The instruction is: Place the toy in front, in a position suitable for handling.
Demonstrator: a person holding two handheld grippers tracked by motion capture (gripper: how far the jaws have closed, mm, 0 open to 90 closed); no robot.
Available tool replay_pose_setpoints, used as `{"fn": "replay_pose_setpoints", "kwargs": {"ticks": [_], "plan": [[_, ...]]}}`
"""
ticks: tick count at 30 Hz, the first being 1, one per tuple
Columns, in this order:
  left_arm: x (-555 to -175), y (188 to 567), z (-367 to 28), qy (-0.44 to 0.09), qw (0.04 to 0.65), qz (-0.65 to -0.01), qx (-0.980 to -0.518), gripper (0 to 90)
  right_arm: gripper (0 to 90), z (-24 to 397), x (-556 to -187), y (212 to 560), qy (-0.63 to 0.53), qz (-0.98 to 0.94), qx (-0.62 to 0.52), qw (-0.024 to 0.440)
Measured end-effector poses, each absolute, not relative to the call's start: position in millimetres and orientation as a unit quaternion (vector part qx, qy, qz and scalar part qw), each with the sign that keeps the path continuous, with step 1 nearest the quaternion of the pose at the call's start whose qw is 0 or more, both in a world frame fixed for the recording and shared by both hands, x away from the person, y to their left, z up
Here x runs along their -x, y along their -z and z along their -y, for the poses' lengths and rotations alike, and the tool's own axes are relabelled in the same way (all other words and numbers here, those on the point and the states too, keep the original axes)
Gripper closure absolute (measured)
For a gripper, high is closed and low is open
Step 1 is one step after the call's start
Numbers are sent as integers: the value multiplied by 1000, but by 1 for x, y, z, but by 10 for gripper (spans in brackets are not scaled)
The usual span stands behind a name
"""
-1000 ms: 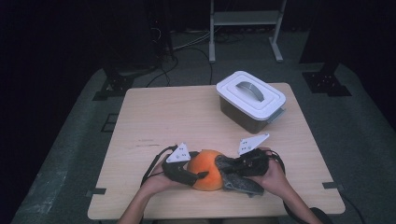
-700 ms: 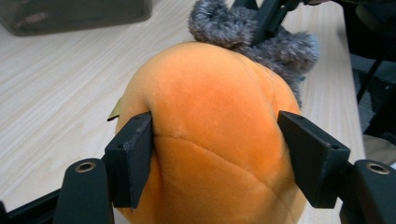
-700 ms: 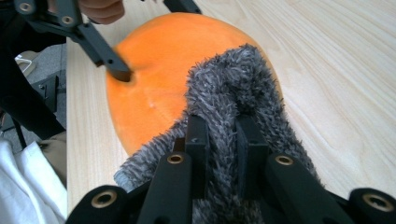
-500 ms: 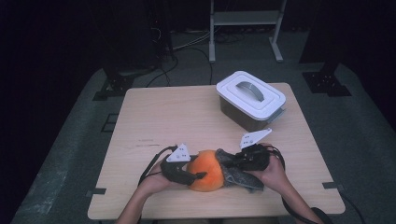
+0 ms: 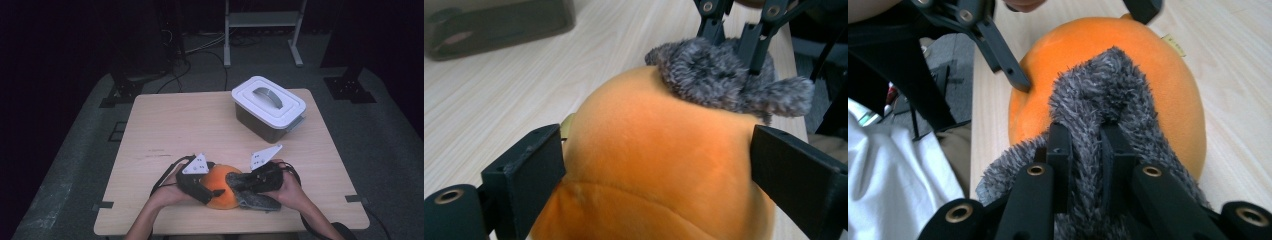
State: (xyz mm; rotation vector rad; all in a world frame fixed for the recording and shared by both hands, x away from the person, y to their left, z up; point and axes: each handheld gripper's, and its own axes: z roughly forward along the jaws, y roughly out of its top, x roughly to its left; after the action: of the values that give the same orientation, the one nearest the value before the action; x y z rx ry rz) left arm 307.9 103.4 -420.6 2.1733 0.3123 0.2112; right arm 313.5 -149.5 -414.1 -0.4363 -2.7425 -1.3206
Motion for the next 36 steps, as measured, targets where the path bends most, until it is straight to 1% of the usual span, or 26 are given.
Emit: {"fn": "replay_pose_setpoints", "kwargs": {"ticks": [2,3,4,5,6,7,8,11,13,14,16,17,18,19,20,21,22,23,26,29,31,33,34,35,36], "plan": [[-308,425,-102,-89,451,-121,-880,91,773,150,-313,414,427,893,141,32],[-308,426,-102,-94,449,-115,-881,127,773,151,-314,413,426,893,144,30],[-308,426,-103,-97,448,-112,-882,170,771,152,-315,413,427,892,147,28],[-307,426,-104,-102,449,-111,-881,294,772,156,-318,410,433,887,155,29],[-306,424,-105,-110,446,-110,-881,294,772,156,-318,410,433,887,155,29],[-305,424,-105,-121,448,-111,-879,356,772,158,-319,408,438,884,159,28],[-304,423,-105,-129,454,-114,-874,395,773,159,-321,406,444,881,163,25],[-303,422,-103,-157,480,-126,-854,441,775,167,-322,398,466,867,179,2],[-300,420,-99,-195,489,-130,-840,444,774,172,-323,392,487,853,189,-11],[-300,420,-97,-199,494,-134,-836,443,773,174,-323,390,494,847,193,-19],[-301,422,-94,-179,493,-140,-840,413,761,175,-324,390,490,848,200,-29],[-301,424,-93,-171,482,-138,-848,413,761,175,-324,390,490,848,200,-29],[-302,426,-92,-166,476,-136,-853,349,753,169,-325,401,470,859,202,-22],[-302,426,-93,-157,474,-141,-855,349,753,169,-325,401,470,859,202,-22],[-303,425,-93,-151,472,-143,-857,303,753,167,-326,406,464,864,197,-20],[-304,420,-95,-141,468,-141,-861,216,759,164,-325,408,460,868,187,-12],[-304,420,-95,-141,468,-141,-861,181,759,164,-325,408,460,868,187,-12],[-305,419,-97,-129,474,-145,-859,181,759,162,-324,407,455,872,179,-11],[-308,418,-101,-109,474,-150,-861,88,759,159,-319,411,449,880,157,-2],[-310,423,-103,-92,475,-153,-861,66,758,158,-315,410,448,883,139,2],[-309,425,-102,-88,472,-143,-866,83,755,158,-314,410,446,885,133,5],[-307,426,-103,-88,465,-127,-872,192,754,160,-314,410,445,886,133,8],[-305,426,-104,-93,461,-117,-875,289,756,163,-315,411,449,882,144,8],[-304,426,-106,-94,460,-112,-876,289,756,163,-315,411,449,882,144,8],[-303,426,-107,-95,459,-108,-877,312,757,166,-316,411,451,879,151,14]]}}
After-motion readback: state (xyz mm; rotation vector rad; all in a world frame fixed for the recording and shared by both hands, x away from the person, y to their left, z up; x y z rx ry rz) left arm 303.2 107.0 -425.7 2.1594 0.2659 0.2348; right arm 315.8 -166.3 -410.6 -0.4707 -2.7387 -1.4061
